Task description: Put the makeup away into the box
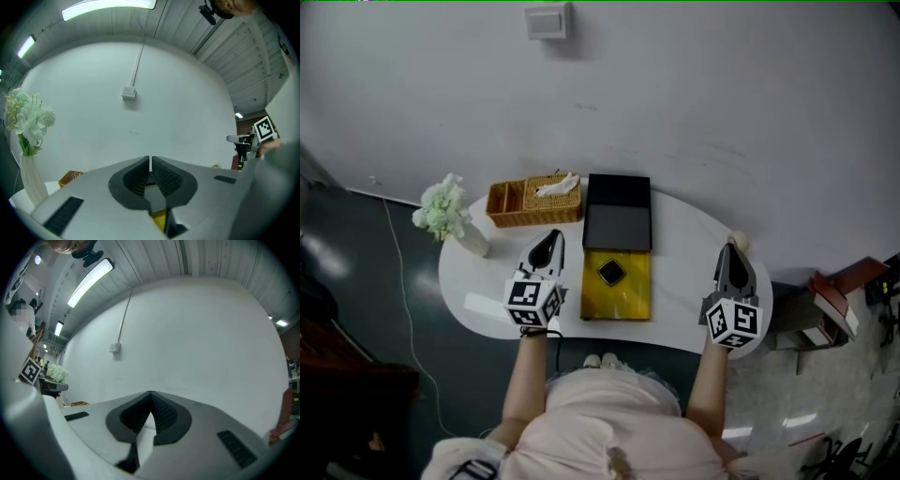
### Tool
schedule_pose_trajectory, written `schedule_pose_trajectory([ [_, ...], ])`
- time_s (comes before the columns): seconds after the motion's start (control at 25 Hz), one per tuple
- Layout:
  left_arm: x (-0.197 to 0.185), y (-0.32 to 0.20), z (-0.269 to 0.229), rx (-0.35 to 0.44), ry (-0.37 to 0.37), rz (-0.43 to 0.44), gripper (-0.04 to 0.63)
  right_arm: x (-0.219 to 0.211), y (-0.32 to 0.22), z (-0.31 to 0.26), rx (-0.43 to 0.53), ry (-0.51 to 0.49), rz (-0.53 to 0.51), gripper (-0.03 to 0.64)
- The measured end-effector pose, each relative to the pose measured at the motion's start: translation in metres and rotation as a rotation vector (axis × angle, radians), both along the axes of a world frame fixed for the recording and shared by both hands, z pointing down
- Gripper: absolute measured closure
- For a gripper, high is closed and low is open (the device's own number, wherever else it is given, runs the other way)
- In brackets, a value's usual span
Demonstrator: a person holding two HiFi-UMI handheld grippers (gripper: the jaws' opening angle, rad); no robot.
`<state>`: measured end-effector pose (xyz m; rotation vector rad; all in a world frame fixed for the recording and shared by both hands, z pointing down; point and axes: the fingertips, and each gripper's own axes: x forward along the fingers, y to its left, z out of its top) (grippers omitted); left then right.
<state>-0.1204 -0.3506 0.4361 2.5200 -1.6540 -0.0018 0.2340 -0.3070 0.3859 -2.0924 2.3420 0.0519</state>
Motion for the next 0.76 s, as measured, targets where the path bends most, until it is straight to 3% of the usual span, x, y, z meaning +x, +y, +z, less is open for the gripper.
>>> schedule_pose_trajectory([
  [0.76, 0.001, 0.014, -0.002, 0.002, -0.003, -0.016, 0.557, 0.004, 0.009, 0.003, -0.012, -0.007, -0.022, 0.600],
])
